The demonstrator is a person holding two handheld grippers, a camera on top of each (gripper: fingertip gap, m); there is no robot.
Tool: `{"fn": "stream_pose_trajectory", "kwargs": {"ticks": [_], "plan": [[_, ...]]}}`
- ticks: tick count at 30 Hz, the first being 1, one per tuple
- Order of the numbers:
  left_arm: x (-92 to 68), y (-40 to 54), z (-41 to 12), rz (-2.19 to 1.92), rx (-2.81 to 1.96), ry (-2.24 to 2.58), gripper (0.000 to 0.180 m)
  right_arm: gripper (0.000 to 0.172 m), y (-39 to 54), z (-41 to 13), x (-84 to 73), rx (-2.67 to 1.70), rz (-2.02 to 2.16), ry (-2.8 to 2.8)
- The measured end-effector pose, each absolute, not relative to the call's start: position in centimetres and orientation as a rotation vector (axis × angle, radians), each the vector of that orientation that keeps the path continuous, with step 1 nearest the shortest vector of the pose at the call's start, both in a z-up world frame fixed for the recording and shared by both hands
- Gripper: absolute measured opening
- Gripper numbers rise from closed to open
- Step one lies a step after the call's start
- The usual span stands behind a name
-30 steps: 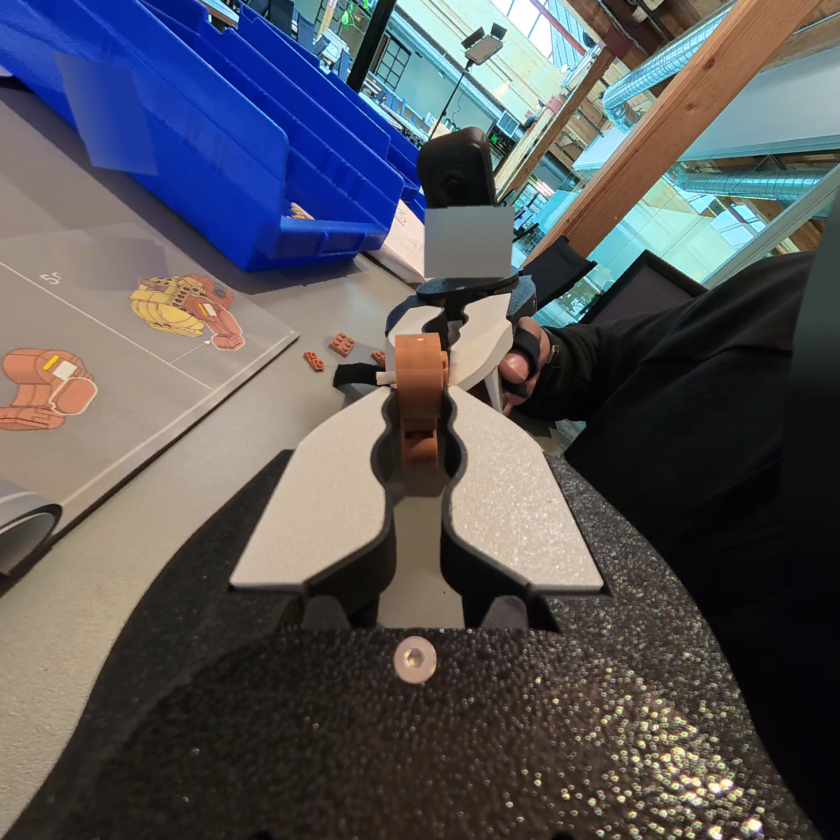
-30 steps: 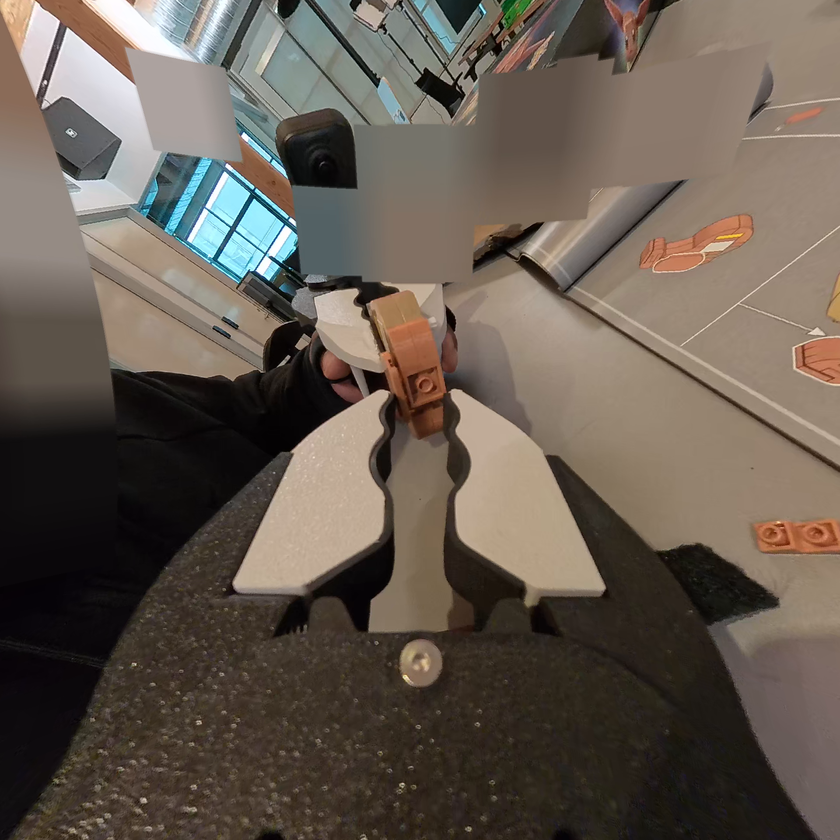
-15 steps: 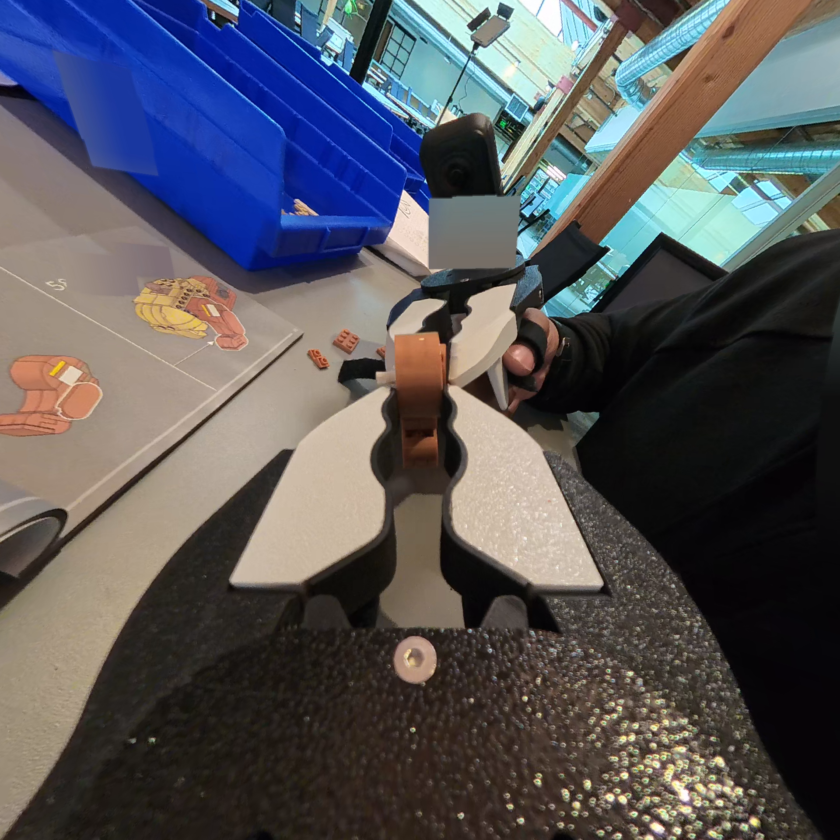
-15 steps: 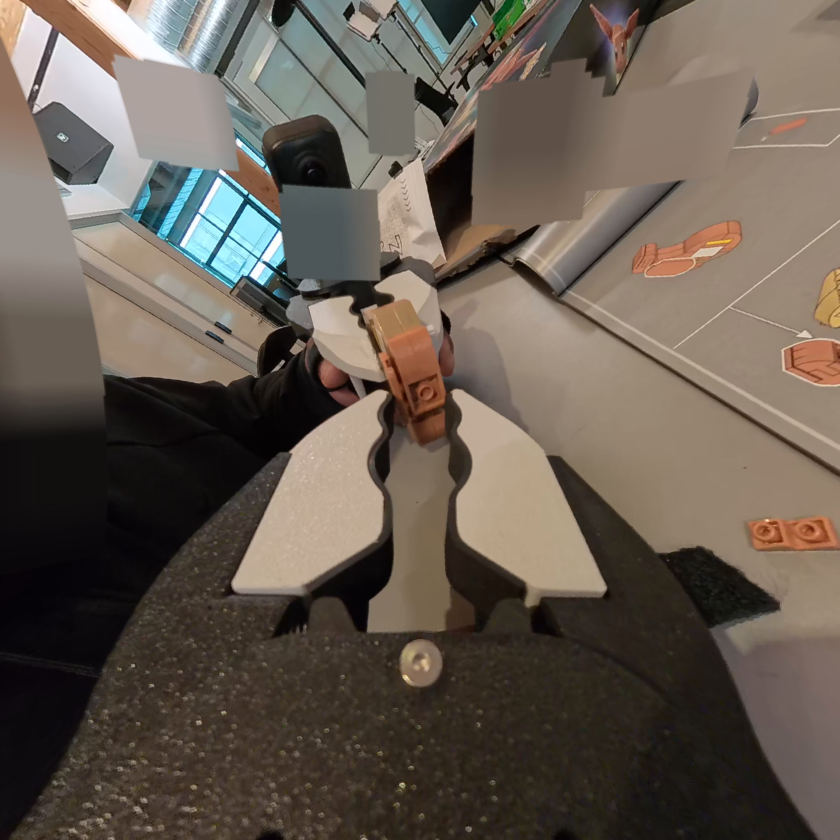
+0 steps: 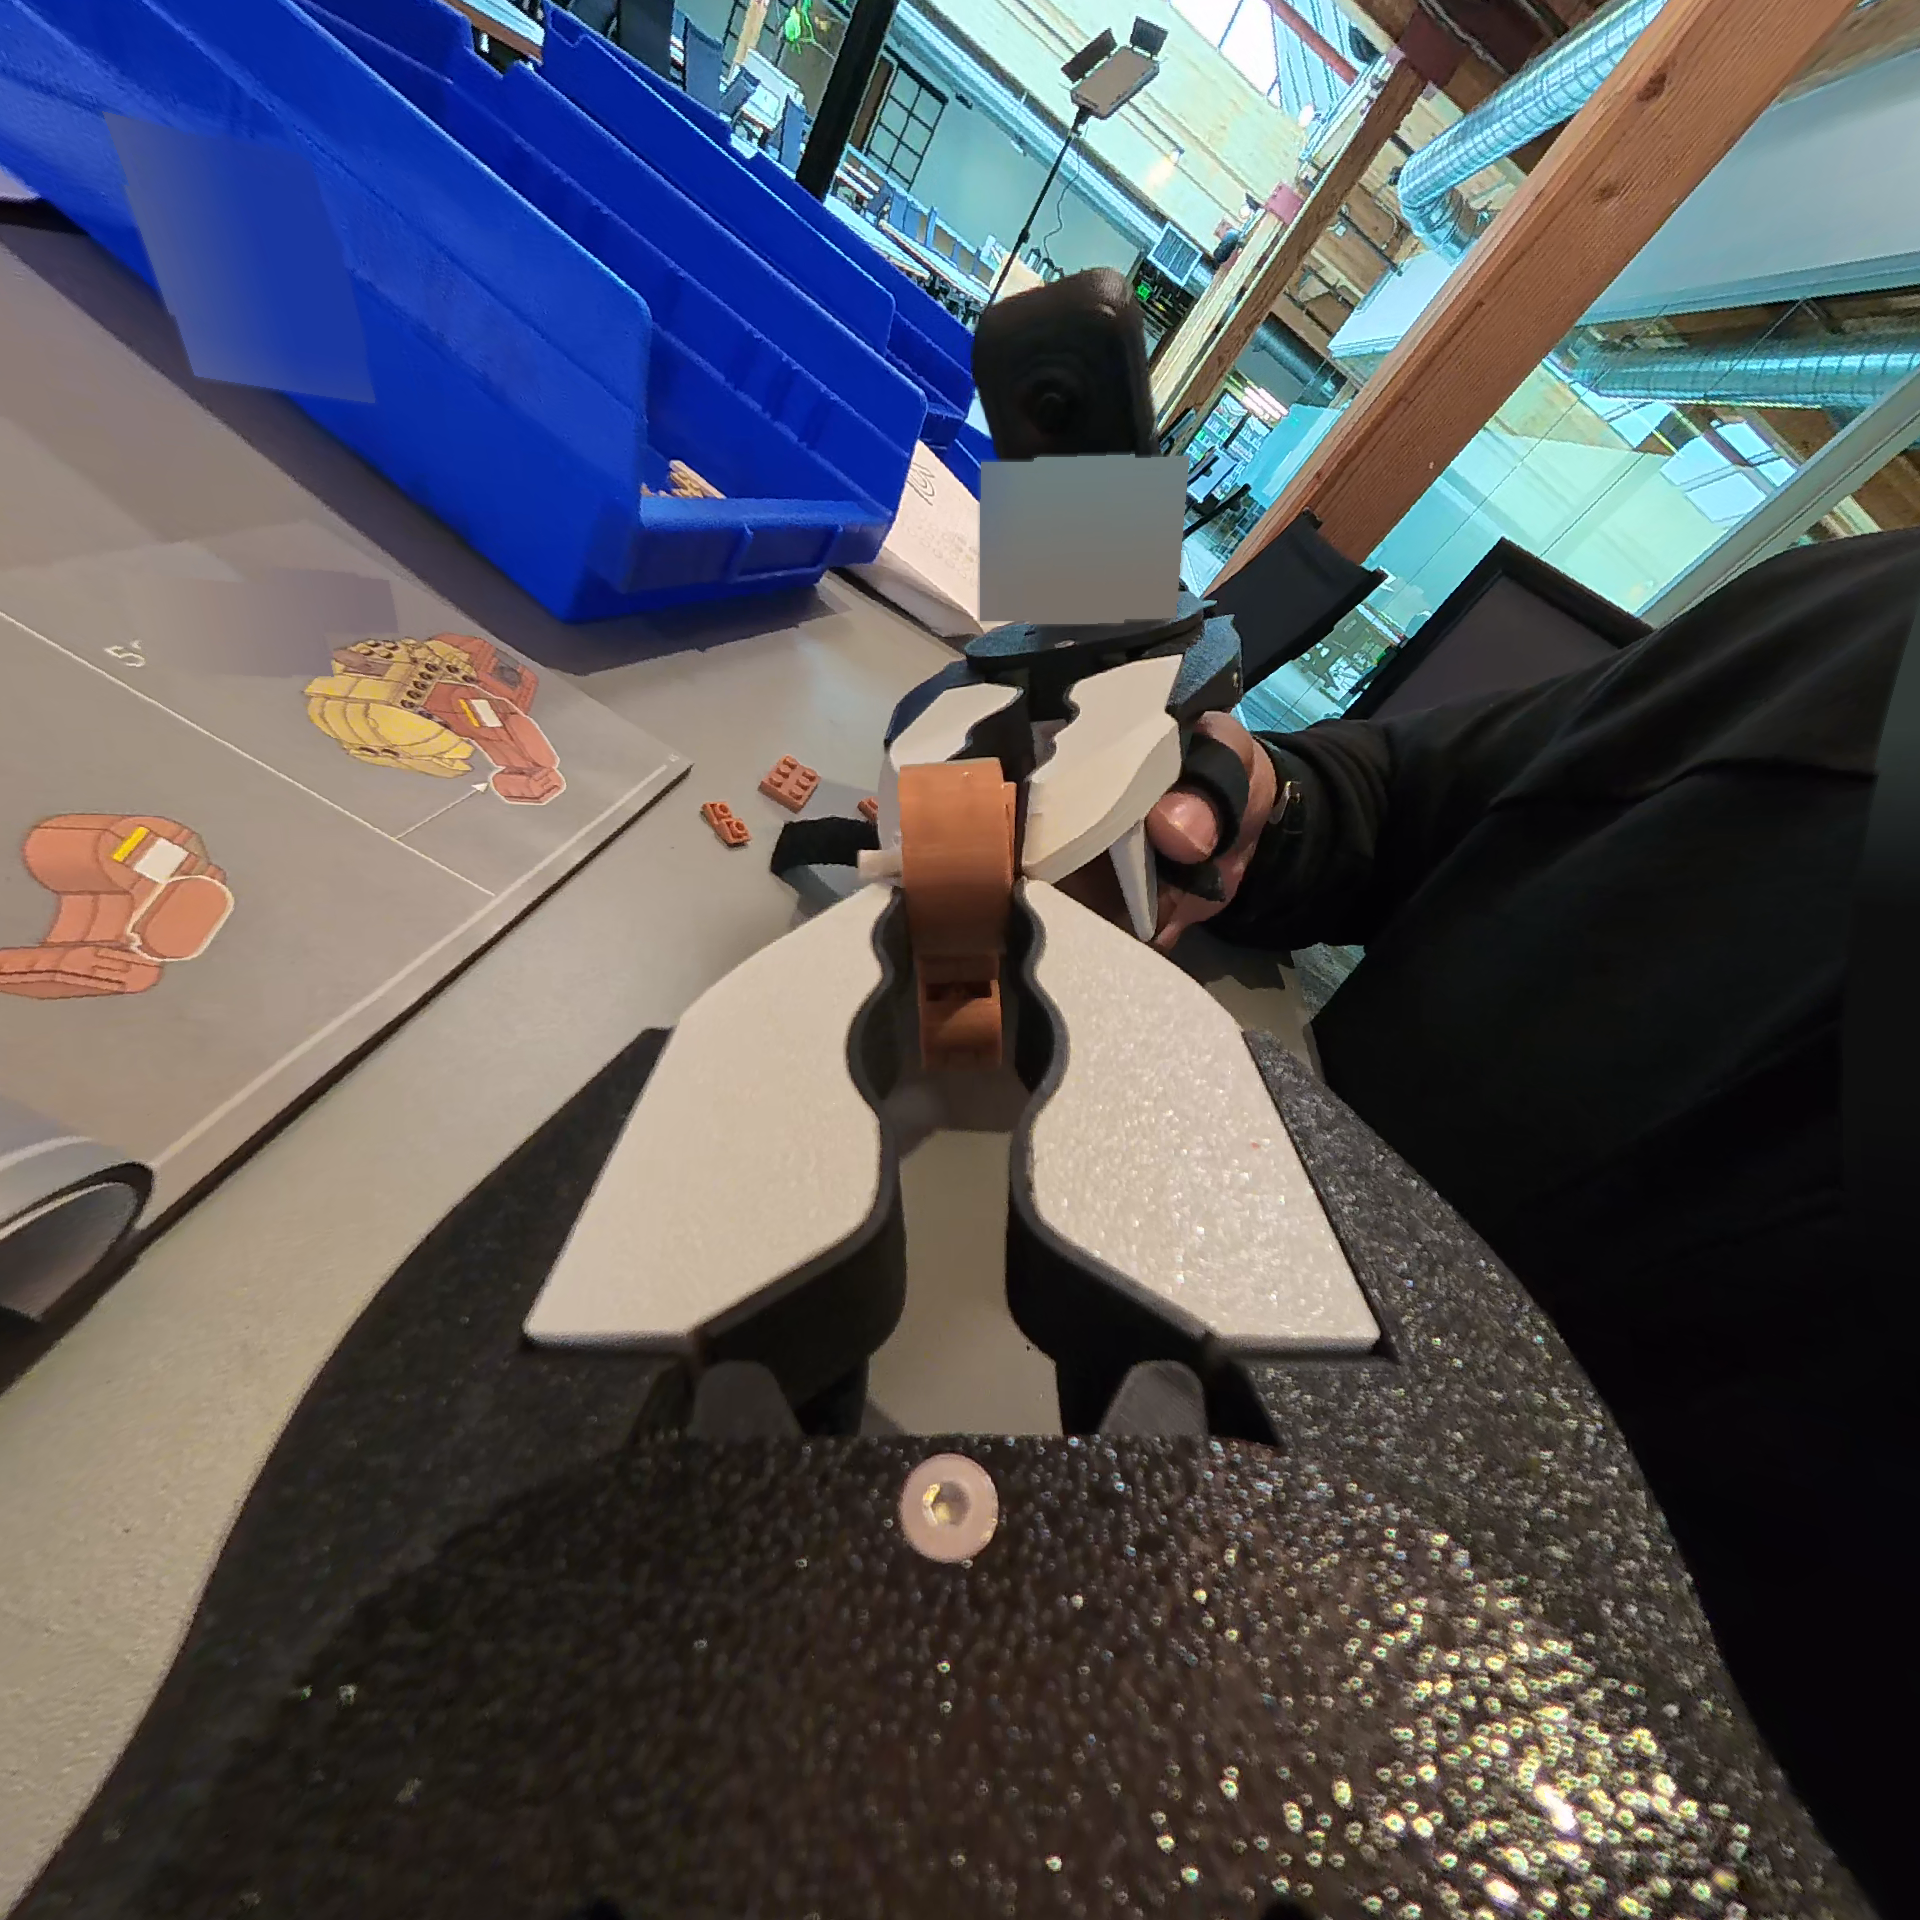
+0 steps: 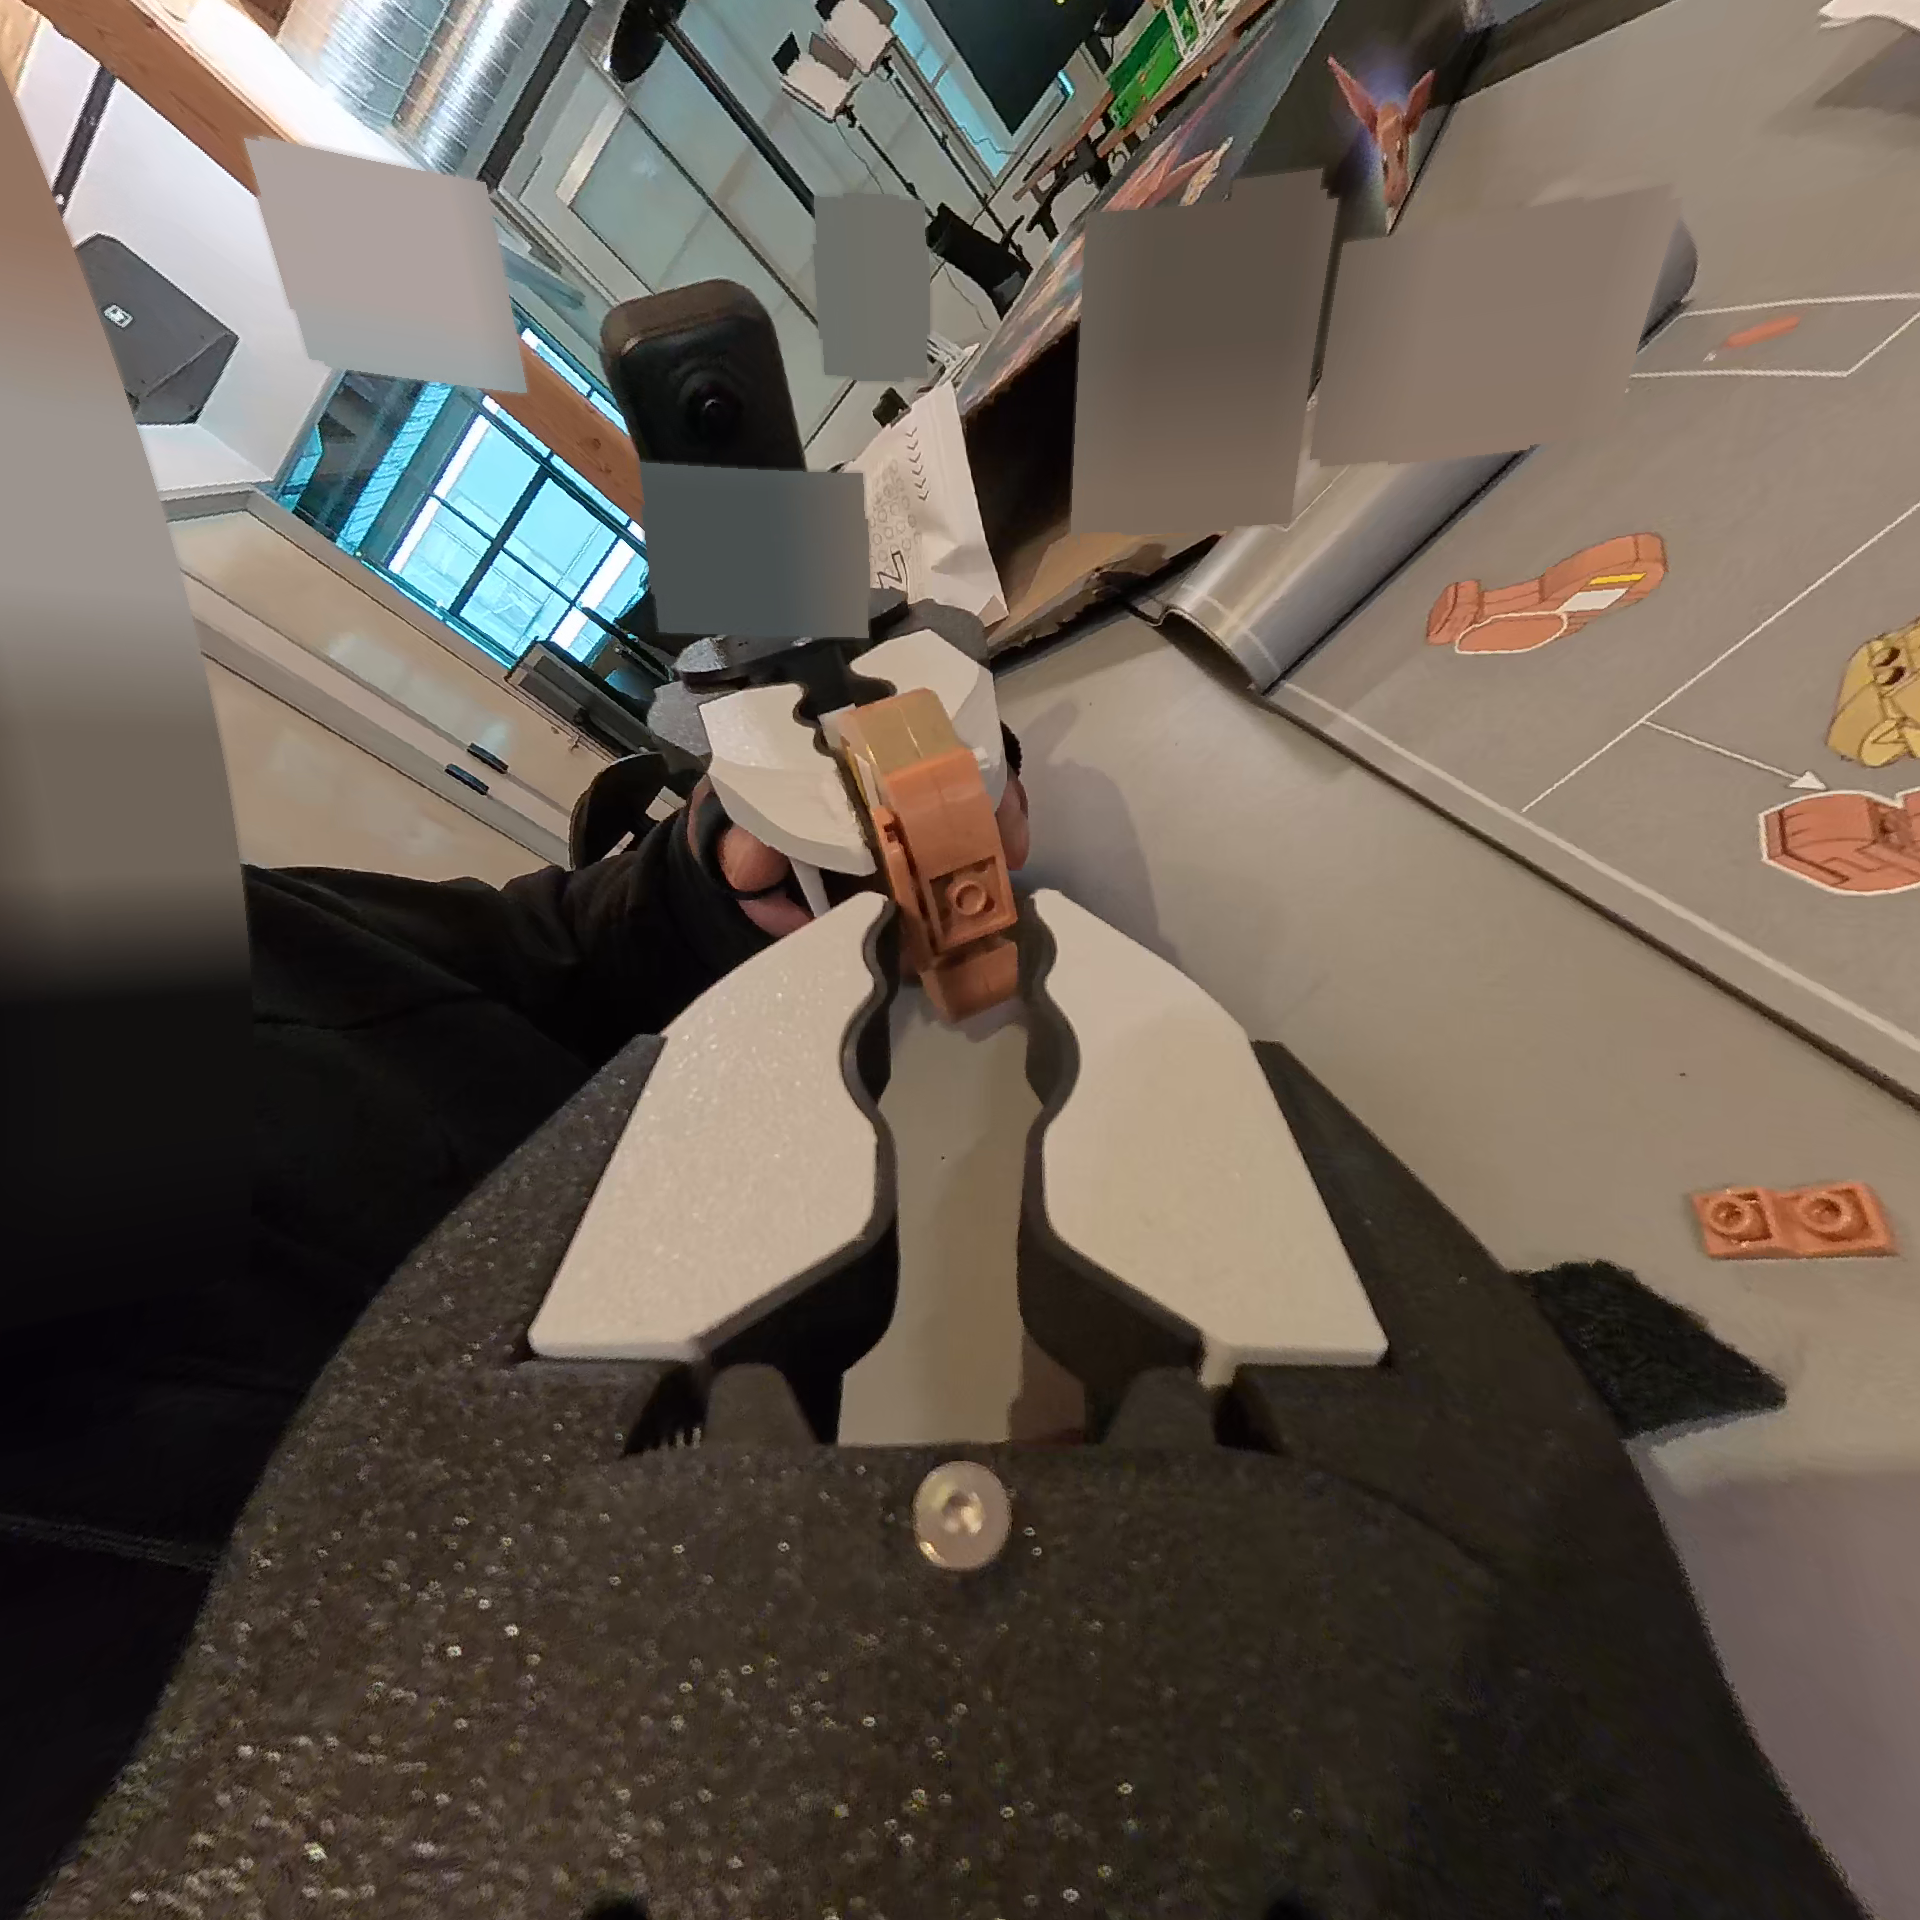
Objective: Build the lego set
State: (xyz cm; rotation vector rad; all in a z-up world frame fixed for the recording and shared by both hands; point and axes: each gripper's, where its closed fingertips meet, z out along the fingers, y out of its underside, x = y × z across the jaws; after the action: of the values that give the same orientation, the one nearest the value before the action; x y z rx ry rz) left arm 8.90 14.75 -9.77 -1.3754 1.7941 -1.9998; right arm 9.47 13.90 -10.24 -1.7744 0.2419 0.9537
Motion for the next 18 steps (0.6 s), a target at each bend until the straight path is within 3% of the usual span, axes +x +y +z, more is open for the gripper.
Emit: {"fn": "stream_pose_trajectory", "kwargs": {"ticks": [11, 18], "plan": [[8.7, 14.44, -9.83, -1.994, -1.349, 1.829, 0.017, 0.008, 13.43, -10.08, 9.03, -1.78, 0.939, 0.18], [8.58, 14.47, -10.02, -2.0, -1.356, 1.851, 0.016, 0.008, 13.48, -10.34, 8.78, -1.805, 0.947, 0.176]]}}
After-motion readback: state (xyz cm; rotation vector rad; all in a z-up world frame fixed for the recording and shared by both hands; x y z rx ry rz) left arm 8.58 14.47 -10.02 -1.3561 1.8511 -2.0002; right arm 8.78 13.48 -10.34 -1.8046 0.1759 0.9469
